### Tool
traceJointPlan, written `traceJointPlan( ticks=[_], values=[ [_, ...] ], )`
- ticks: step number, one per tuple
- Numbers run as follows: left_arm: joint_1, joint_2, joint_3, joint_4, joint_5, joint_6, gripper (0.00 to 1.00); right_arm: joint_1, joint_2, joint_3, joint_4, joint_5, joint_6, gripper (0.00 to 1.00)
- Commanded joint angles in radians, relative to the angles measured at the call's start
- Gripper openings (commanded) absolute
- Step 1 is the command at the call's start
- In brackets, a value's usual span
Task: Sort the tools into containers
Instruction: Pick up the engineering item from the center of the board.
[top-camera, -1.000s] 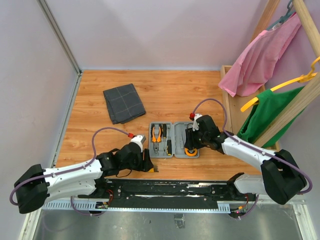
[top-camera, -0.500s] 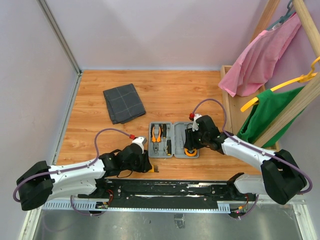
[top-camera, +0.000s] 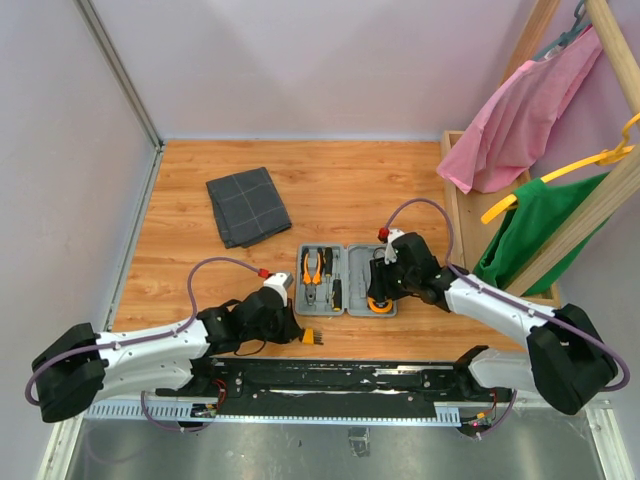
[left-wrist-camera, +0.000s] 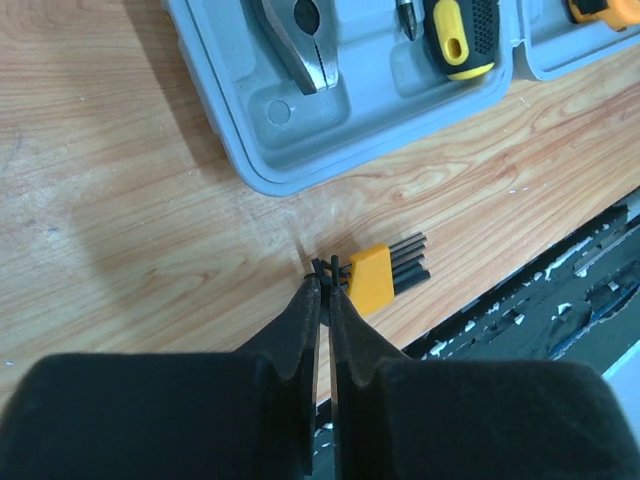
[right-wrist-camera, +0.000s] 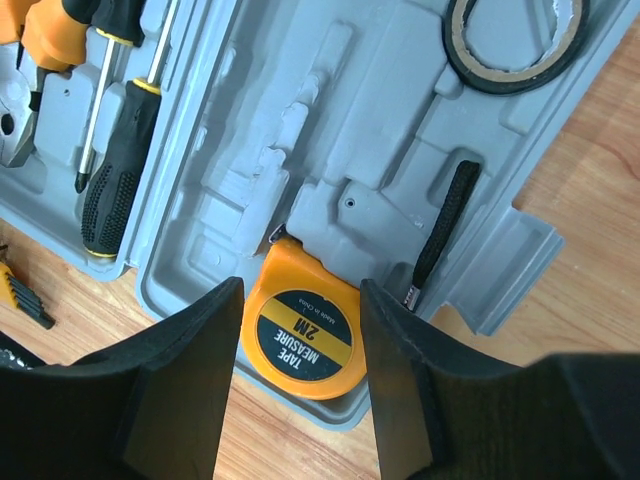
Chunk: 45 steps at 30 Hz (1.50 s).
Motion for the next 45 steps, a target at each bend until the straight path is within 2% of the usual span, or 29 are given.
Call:
traceJointPlan(
  ticks=[1, 5, 10, 16, 20, 26, 36, 45],
  values=[
    [-0.008, -0.048, -0.009, 0.019, -0.003, 0.010, 0.06, 0.016, -0.068, -0.022, -0.013, 0.040, 0.016, 0.52],
    [-0.008, -0.093, 0.002, 0.020, 0.007, 0.029, 0.01, 0.016, -0.157, -0.050, 0.029, 0.054, 0.001, 0.57],
    [-0.008, -0.131, 0.022, 0.011, 0.010, 0.074, 0.00, 0.016, -0.282, -0.130, 0.192, 0.009, -0.035, 0.64],
    [-0.009, -0.154, 0.057, 0.007, 0.024, 0.125, 0.00, 0.033, -0.328, -0.173, 0.318, -0.195, -0.090, 0.66],
    [-0.009, -0.166, 0.090, 0.020, 0.024, 0.162, 0.00, 0.076, -0.288, -0.169, 0.388, -0.339, -0.069, 0.66],
    [-0.009, -0.141, 0.153, 0.046, 0.034, 0.209, 0.01, 0.164, -0.143, -0.073, 0.365, -0.470, -0.042, 0.65],
    [-0.009, -0.107, 0.187, 0.067, 0.072, 0.247, 0.01, 0.232, 0.001, -0.002, 0.410, -0.593, -0.014, 0.64],
    [-0.008, -0.120, 0.188, 0.076, 0.072, 0.250, 0.01, 0.236, 0.066, 0.023, 0.405, -0.639, -0.015, 0.49]
  ],
)
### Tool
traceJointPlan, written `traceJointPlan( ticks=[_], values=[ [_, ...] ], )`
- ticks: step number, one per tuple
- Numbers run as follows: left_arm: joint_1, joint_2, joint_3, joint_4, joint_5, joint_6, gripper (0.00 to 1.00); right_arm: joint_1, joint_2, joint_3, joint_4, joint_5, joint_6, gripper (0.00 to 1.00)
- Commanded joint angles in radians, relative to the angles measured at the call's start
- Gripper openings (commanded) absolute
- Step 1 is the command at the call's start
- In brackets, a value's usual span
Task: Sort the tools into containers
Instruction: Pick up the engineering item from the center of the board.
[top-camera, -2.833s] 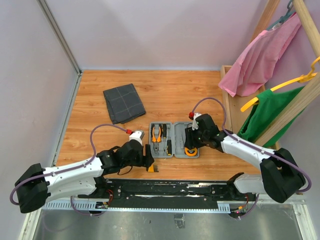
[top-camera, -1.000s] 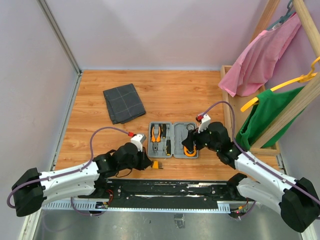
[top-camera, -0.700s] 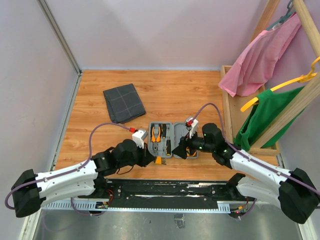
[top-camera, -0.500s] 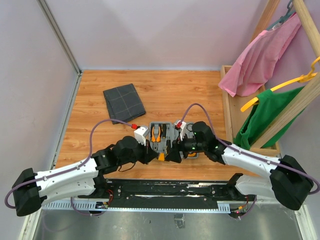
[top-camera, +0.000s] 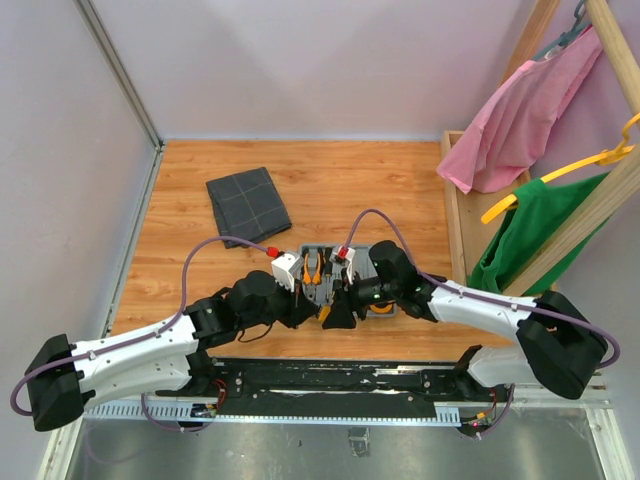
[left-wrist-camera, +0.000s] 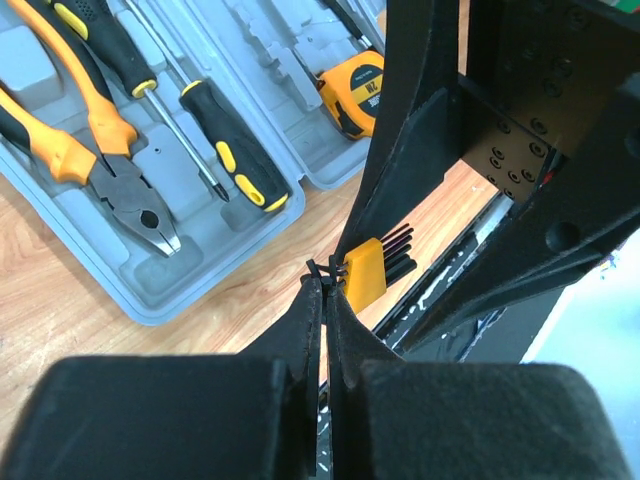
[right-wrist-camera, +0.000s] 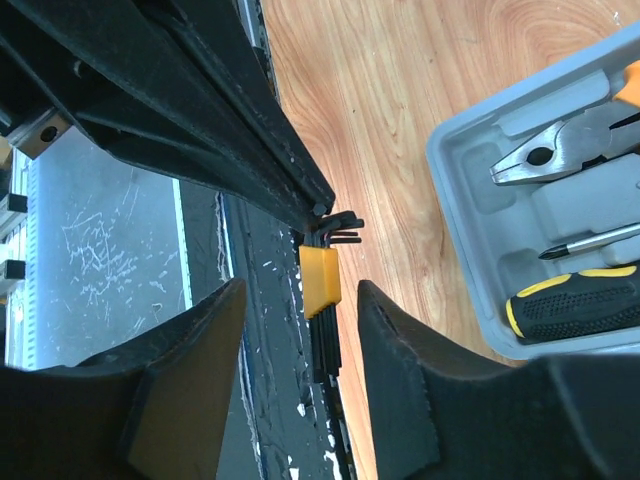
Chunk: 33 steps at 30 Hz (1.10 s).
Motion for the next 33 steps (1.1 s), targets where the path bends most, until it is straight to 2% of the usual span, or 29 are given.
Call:
traceJointPlan(
  ticks=[1, 7, 9, 11, 13, 17, 23, 28, 33],
  values=[
    [-0.007, -0.015, 0.028, 0.046, 0.013, 0.021, 0.01, 0.015, 0.018, 0.037, 0.026, -0.032, 0.005, 0.47],
    [-0.008, -0.032, 0.028, 0.051, 0.015, 0.017, 0.01, 0.015, -0.006, 0.034, 0.030, 0.010, 0.000, 0.26],
    [-0.008, -0.044, 0.028, 0.059, 0.021, 0.008, 0.09, 0.014, -0.023, 0.029, 0.028, 0.024, 0.000, 0.18],
    [-0.008, -0.060, 0.032, 0.067, 0.017, -0.005, 0.23, 0.013, -0.048, 0.026, 0.011, 0.041, -0.007, 0.14],
    [-0.007, -0.084, 0.037, 0.077, 0.006, -0.024, 0.40, 0.005, -0.082, 0.021, -0.013, 0.057, -0.017, 0.12],
    [-0.007, -0.140, 0.040, 0.107, -0.019, -0.047, 0.56, -0.050, -0.178, -0.005, -0.041, 0.065, -0.017, 0.07],
    [-0.008, -0.167, 0.058, 0.184, -0.007, -0.062, 0.67, -0.111, -0.325, -0.024, -0.052, 0.018, 0.017, 0.02],
    [-0.008, -0.166, 0.057, 0.339, 0.049, -0.110, 0.76, -0.111, -0.414, -0.013, 0.038, -0.060, 0.091, 0.01],
    [-0.008, -0.141, 0.066, 0.476, 0.086, -0.157, 0.79, -0.111, -0.482, 0.014, 0.107, -0.084, 0.155, 0.01]
  ],
)
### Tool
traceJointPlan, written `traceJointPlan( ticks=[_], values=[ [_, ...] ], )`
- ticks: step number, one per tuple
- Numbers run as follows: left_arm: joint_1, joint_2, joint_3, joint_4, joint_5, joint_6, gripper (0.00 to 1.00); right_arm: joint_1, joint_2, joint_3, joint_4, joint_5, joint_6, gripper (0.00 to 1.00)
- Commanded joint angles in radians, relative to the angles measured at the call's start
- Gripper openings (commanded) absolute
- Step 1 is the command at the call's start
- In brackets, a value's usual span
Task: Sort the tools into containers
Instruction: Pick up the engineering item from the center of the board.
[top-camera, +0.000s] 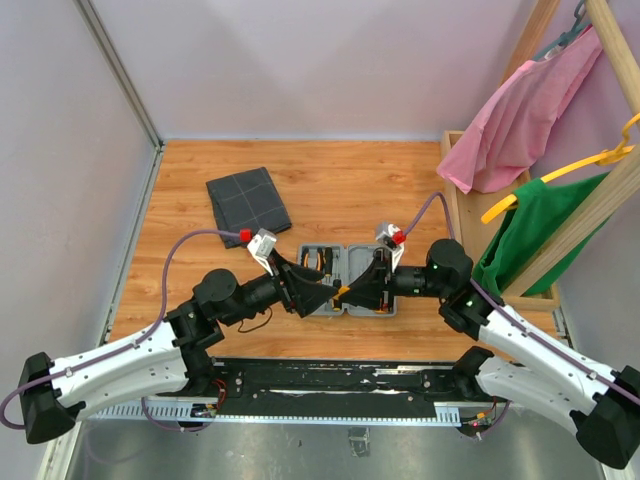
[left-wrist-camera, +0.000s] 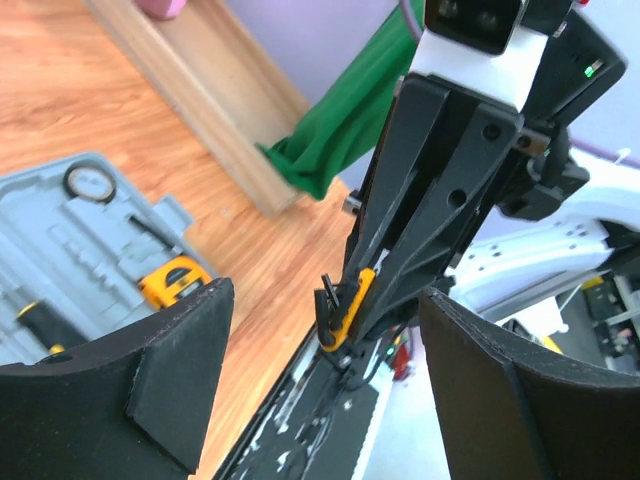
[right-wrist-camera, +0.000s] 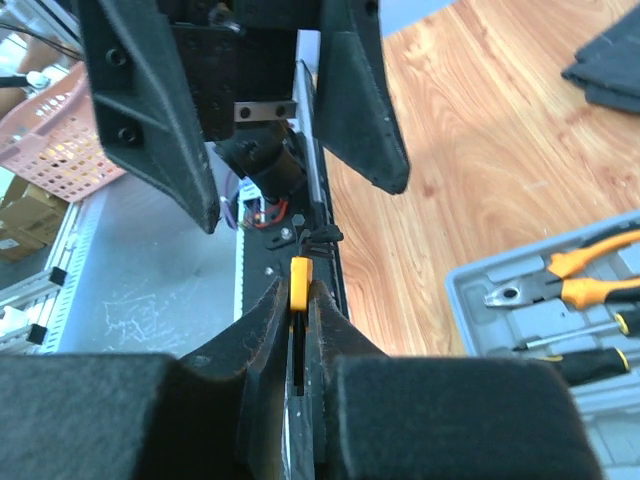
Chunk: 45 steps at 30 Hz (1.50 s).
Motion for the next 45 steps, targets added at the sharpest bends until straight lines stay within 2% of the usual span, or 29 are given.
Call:
traceJointPlan(
  ticks=[1, 4, 12, 19, 26, 34, 44, 45],
  values=[
    [-0.008, 0.019, 0.043, 0.169, 0.046, -0.044, 0.79, -0.014, -0.060, 0.037, 0.089, -0.053, 0.075, 0.01],
    [-0.008, 0.036, 0.051, 0.212, 0.075, -0.057, 0.78, -0.014, -0.077, 0.062, 0.065, -0.049, 0.075, 0.01],
    [-0.007, 0.091, 0.081, 0.267, 0.215, -0.062, 0.69, -0.013, -0.090, 0.089, 0.104, -0.065, 0.106, 0.01],
    [-0.008, 0.094, 0.083, 0.290, 0.259, -0.055, 0.55, -0.013, -0.103, 0.098, 0.096, -0.062, 0.108, 0.01],
    [-0.007, 0.084, 0.061, 0.323, 0.248, -0.071, 0.34, -0.013, -0.100, 0.098, 0.091, -0.066, 0.107, 0.01],
    [-0.008, 0.087, 0.055, 0.322, 0.215, -0.079, 0.01, -0.013, -0.102, 0.096, 0.066, -0.064, 0.094, 0.02],
    [-0.008, 0.100, 0.086, 0.259, 0.191, -0.068, 0.00, -0.013, -0.108, 0.112, -0.025, -0.014, 0.042, 0.02],
    [-0.008, 0.101, 0.086, 0.259, 0.192, -0.068, 0.12, -0.014, -0.107, 0.112, -0.023, -0.019, 0.043, 0.02]
  ],
)
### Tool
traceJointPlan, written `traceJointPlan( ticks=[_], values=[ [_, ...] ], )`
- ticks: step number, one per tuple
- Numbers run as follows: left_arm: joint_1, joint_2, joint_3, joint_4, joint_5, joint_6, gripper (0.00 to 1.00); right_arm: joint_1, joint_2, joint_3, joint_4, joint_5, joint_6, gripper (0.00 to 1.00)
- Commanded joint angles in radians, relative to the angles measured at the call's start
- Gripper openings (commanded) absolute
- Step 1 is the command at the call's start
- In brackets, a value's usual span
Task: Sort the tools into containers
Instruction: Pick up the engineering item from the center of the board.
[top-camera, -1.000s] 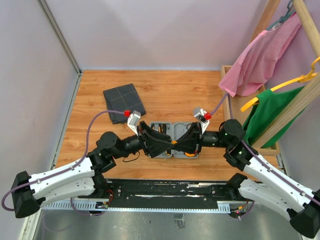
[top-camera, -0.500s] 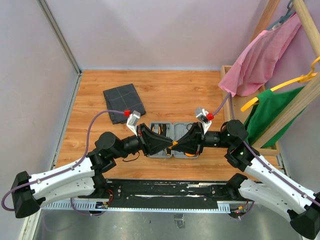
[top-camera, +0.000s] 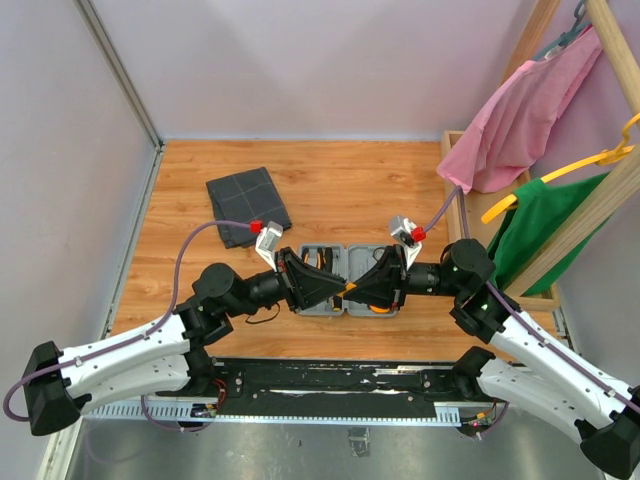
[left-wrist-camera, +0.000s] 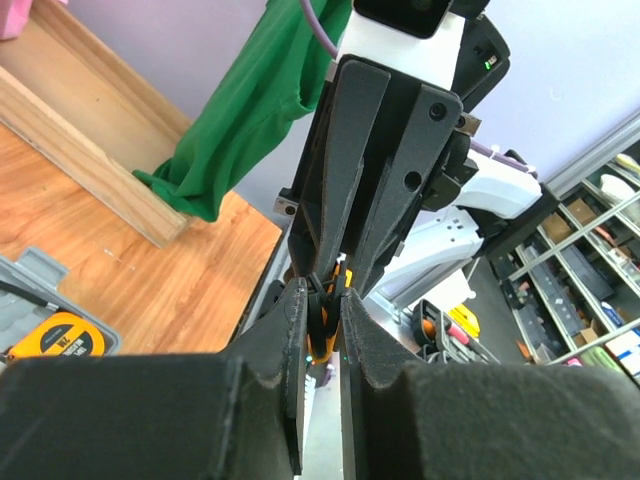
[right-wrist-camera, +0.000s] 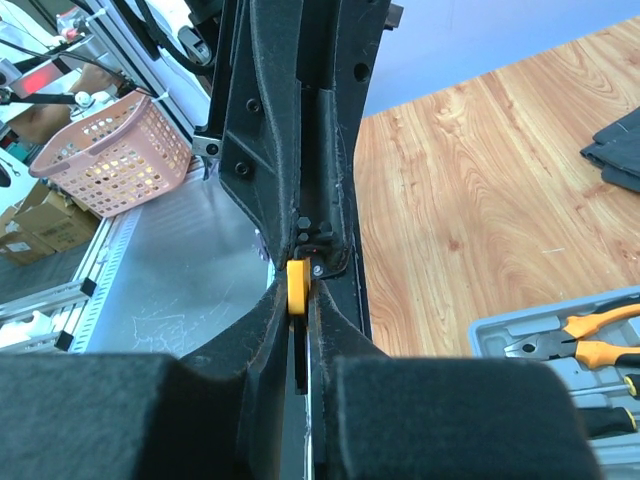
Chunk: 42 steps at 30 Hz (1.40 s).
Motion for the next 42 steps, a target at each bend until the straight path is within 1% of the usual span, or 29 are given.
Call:
traceJointPlan(
  ticks=[1, 3, 4, 6, 8, 9, 13, 20, 21, 23, 24, 27, 28, 29, 32, 36, 39, 42],
  values=[
    [-0.008, 0.005, 0.036, 0.017, -0.009, 0.015, 0.24, -0.013, -0.007, 0.036, -0.037, 0.015, -0.023, 0.02],
    [-0.008, 0.006, 0.036, 0.018, -0.010, 0.015, 0.41, -0.013, -0.008, 0.035, -0.031, 0.007, -0.020, 0.02],
    [-0.008, 0.008, 0.038, 0.019, -0.012, 0.015, 0.47, -0.014, -0.008, 0.034, -0.024, 0.003, -0.017, 0.02],
    [-0.008, 0.012, 0.038, 0.019, -0.015, 0.014, 0.54, -0.013, -0.010, 0.030, -0.018, -0.001, -0.012, 0.03],
    [-0.007, 0.016, 0.038, 0.023, -0.015, 0.014, 0.57, -0.011, -0.009, 0.030, -0.015, -0.006, -0.010, 0.03],
    [-0.008, 0.017, 0.038, 0.026, -0.017, 0.014, 0.56, -0.012, -0.008, 0.029, -0.013, -0.009, -0.010, 0.03],
    [-0.007, 0.027, 0.037, 0.035, -0.023, 0.012, 0.40, -0.012, -0.004, 0.028, -0.009, -0.022, -0.007, 0.03],
    [-0.008, 0.034, 0.034, 0.046, -0.041, 0.012, 0.17, -0.011, 0.009, 0.027, -0.035, -0.045, -0.023, 0.04],
    [-0.008, 0.035, 0.034, 0.046, -0.046, 0.011, 0.14, -0.012, 0.007, 0.029, -0.045, -0.041, -0.030, 0.04],
    [-0.007, 0.033, 0.030, 0.044, -0.055, 0.012, 0.14, -0.012, 0.004, 0.030, -0.067, -0.031, -0.047, 0.05],
    [-0.008, 0.032, 0.028, 0.045, -0.060, 0.012, 0.19, -0.012, 0.002, 0.033, -0.078, -0.024, -0.055, 0.05],
    [-0.008, 0.031, 0.023, 0.033, -0.075, 0.014, 0.50, -0.012, -0.002, 0.048, -0.131, 0.028, -0.086, 0.05],
    [-0.008, 0.031, 0.023, 0.024, -0.082, 0.015, 0.57, -0.013, -0.002, 0.054, -0.155, 0.058, -0.098, 0.05],
    [-0.007, 0.029, 0.024, 0.010, -0.098, 0.020, 0.62, -0.014, -0.002, 0.062, -0.183, 0.088, -0.107, 0.04],
    [-0.008, 0.025, 0.032, -0.060, -0.145, 0.038, 0.68, -0.013, -0.006, 0.073, -0.263, 0.212, -0.133, 0.06],
    [-0.007, 0.008, 0.045, -0.206, -0.283, 0.038, 0.70, -0.014, -0.040, 0.035, -0.278, 0.456, -0.151, 0.09],
    [0.000, -0.009, 0.044, -0.338, -0.405, 0.012, 0.72, -0.014, -0.066, -0.036, -0.192, 0.613, -0.205, 0.09],
    [0.028, -0.011, 0.036, -0.422, -0.454, -0.004, 0.72, -0.013, -0.061, -0.090, -0.093, 0.680, -0.274, 0.06]
  ],
)
